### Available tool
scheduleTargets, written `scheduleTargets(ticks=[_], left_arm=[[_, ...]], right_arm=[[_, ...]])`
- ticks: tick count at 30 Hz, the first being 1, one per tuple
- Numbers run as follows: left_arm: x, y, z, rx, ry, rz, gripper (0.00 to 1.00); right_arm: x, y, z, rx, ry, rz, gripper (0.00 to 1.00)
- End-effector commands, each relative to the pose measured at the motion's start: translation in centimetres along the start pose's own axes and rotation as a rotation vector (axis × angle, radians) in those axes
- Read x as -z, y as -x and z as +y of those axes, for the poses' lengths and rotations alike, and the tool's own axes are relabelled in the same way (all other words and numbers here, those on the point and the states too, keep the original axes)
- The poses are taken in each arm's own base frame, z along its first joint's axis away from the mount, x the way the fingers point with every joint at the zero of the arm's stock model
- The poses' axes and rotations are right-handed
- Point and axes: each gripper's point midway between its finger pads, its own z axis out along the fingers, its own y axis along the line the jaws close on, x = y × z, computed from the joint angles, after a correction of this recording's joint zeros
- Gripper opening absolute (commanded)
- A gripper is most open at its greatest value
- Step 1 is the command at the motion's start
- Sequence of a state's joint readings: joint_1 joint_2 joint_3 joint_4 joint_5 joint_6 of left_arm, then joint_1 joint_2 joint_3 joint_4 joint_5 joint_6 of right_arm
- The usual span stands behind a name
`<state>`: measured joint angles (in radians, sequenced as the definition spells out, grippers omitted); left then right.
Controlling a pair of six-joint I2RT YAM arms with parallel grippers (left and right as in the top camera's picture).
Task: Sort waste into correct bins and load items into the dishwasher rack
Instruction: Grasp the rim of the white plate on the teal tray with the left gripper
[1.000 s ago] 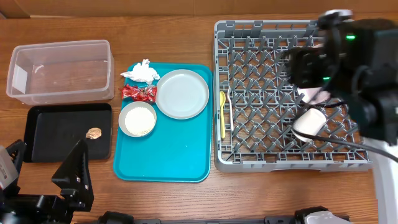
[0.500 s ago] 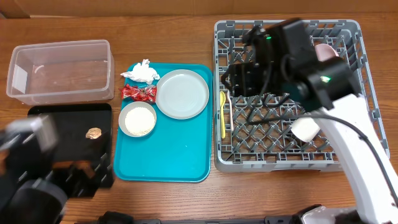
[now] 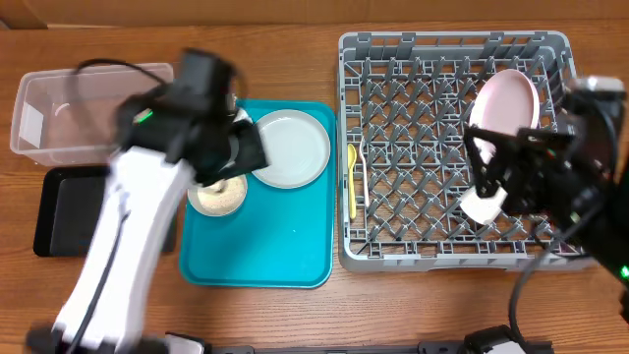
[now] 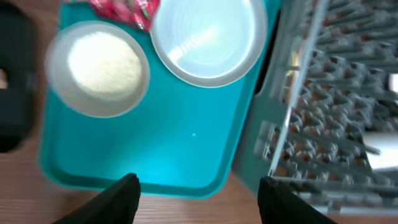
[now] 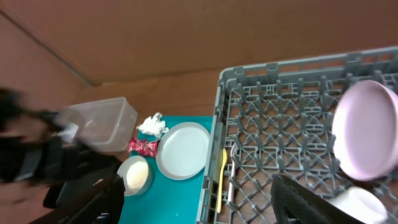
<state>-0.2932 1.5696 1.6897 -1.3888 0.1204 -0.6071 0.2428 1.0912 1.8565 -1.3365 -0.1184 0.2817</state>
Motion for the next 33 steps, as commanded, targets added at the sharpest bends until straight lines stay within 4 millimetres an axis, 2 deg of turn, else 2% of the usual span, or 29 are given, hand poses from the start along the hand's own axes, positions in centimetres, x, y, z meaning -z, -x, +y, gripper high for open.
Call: scheduleTargets(ticks=[1, 3, 5, 8, 10, 15, 19, 22, 23, 24, 27, 29, 33], left_arm=[[-5.4, -0.5, -1.0, 0.217, 0.054, 0.109, 0.67], [-8.6, -0.2, -2.0, 0.256, 0.051, 0.152, 0.68], [-11.3, 0.0, -2.2, 0.316, 0.077, 0.183, 0.68], [-14.8, -0.4, -2.0, 0.396, 0.132, 0.228, 0.61], [-16.9, -0.3, -1.7, 0.431, 0.162, 0.236, 0.56], [-20.8, -0.5, -1.1, 0.524, 0.218, 0.266, 0.57], [-22.5, -0.7, -1.0, 0.547, 0.235, 0.274, 0.56], [-23.2, -1.1, -0.7, 0.554, 0.256, 0.283, 0.50], [-23.5, -1.1, -0.4, 0.555, 0.271, 0.280, 0.44], [-23.6, -1.1, -0.1, 0.553, 0.286, 0.274, 0.39], [-23.6, -1.3, 0.7, 0.549, 0.320, 0.265, 0.35], [-23.5, -1.4, 0.4, 0.549, 0.310, 0.277, 0.34], [-22.7, -1.0, -0.1, 0.542, 0.286, 0.266, 0.23]], right_arm=[[-0.1, -0.1, -1.0, -0.026, -0.051, 0.007, 0.79], [-0.1, -0.7, -1.5, -0.030, -0.074, 0.033, 0.80], [-0.3, -1.4, -2.0, -0.033, -0.097, 0.062, 0.80], [-0.4, -2.0, -2.4, -0.036, -0.118, 0.090, 0.80], [-0.5, -2.1, -2.5, -0.029, -0.120, 0.096, 0.81], [-0.6, -2.2, -3.2, -0.024, -0.162, 0.102, 0.84], [-0.6, -2.4, -4.1, -0.022, -0.210, 0.109, 0.86], [-0.4, -2.5, -4.9, -0.020, -0.256, 0.109, 0.87], [-0.3, -2.5, -5.1, -0.019, -0.267, 0.110, 0.88], [-0.3, -2.6, -5.2, -0.018, -0.275, 0.109, 0.88], [-0.2, -2.6, -5.3, -0.018, -0.278, 0.109, 0.88], [-0.2, -2.6, -5.3, -0.018, -0.278, 0.109, 0.88], [-0.3, -2.6, -5.3, -0.018, -0.278, 0.109, 0.88]])
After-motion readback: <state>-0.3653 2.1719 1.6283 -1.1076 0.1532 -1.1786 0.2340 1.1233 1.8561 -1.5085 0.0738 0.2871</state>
